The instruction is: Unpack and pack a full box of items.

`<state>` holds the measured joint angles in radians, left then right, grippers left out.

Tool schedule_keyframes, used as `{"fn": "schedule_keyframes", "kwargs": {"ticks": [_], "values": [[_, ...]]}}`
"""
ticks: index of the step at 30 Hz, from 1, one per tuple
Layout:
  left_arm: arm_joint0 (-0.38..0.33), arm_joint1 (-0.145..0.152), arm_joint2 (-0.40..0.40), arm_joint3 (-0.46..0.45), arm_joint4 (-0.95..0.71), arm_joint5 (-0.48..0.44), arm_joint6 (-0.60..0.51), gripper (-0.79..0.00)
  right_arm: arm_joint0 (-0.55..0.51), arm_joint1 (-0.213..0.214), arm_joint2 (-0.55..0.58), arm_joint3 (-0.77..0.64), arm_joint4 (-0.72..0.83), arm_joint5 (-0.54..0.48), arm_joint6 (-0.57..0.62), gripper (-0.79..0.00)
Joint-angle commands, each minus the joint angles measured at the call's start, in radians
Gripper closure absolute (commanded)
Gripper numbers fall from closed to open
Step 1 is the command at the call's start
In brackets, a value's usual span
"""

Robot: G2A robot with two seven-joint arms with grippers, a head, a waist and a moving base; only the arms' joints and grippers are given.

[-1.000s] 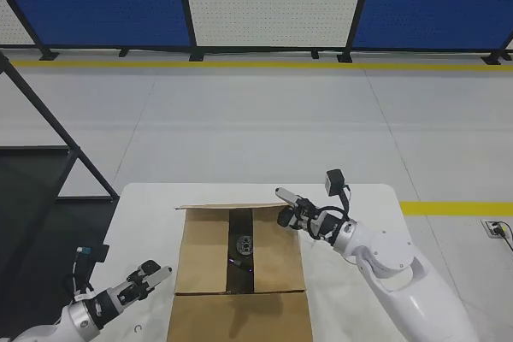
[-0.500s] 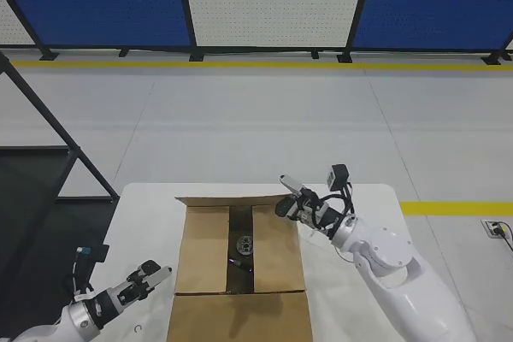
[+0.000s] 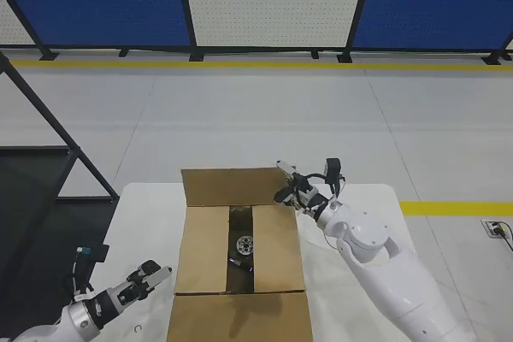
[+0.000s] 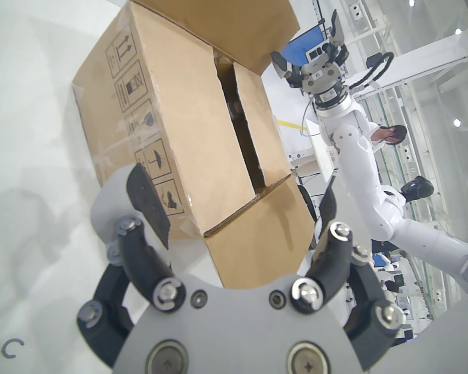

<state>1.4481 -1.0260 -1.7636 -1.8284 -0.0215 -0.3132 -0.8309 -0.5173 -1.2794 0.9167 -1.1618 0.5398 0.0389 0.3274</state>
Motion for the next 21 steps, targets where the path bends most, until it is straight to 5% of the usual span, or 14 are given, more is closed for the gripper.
{"fn": "schedule_keyframes", "kwargs": {"ticks": [1, 11, 21], "values": [[0.0, 0.0, 0.0, 0.0, 0.0, 0.0, 0.0, -0.785, 0.013, -0.008, -0.003, 0.027, 0.009, -0.004, -0.011, -0.785], [0.0, 0.0, 0.0, 0.0, 0.0, 0.0, 0.0, -0.785, 0.084, -0.062, -0.038, 0.156, 0.051, -0.001, -0.088, -0.785], [0.0, 0.0, 0.0, 0.0, 0.0, 0.0, 0.0, -0.785, 0.086, -0.064, -0.039, 0.161, 0.052, 0.002, -0.088, -0.785]]}}
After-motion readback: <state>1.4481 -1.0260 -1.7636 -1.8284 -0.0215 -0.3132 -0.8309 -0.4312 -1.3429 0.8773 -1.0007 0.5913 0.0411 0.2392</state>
